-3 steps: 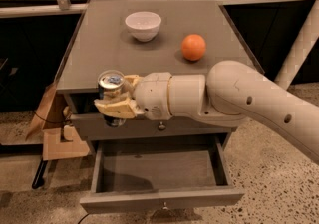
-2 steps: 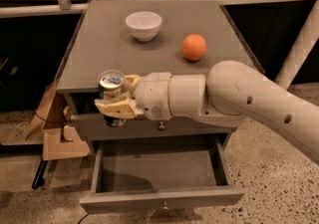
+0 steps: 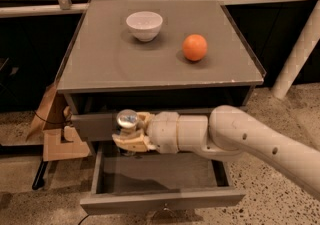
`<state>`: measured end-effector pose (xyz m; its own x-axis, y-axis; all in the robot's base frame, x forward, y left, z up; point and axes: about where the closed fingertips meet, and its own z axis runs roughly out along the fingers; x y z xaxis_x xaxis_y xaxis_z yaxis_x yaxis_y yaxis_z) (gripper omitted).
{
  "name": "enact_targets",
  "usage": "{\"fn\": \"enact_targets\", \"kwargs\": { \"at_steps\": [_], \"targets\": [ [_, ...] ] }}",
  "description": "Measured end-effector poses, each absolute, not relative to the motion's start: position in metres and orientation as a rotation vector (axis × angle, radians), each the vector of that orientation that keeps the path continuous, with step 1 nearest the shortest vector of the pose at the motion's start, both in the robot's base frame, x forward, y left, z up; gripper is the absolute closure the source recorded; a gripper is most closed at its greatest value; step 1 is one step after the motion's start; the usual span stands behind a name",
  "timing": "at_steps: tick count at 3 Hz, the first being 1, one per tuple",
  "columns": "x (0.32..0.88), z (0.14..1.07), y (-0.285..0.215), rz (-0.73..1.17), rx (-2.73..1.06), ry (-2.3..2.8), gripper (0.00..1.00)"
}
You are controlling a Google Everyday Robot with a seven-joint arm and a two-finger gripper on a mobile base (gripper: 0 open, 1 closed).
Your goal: Place redbull can into middle drawer
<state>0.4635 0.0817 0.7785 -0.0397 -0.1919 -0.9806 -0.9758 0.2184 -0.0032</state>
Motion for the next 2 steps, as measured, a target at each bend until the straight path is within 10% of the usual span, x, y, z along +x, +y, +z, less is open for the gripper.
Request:
{"fn": "enact_targets", "kwargs": {
  "at_steps": [2],
  "targets": [
    [0.4572,0.6921,0.065,1.037,-1.144,1.482,1.0]
  ]
}}
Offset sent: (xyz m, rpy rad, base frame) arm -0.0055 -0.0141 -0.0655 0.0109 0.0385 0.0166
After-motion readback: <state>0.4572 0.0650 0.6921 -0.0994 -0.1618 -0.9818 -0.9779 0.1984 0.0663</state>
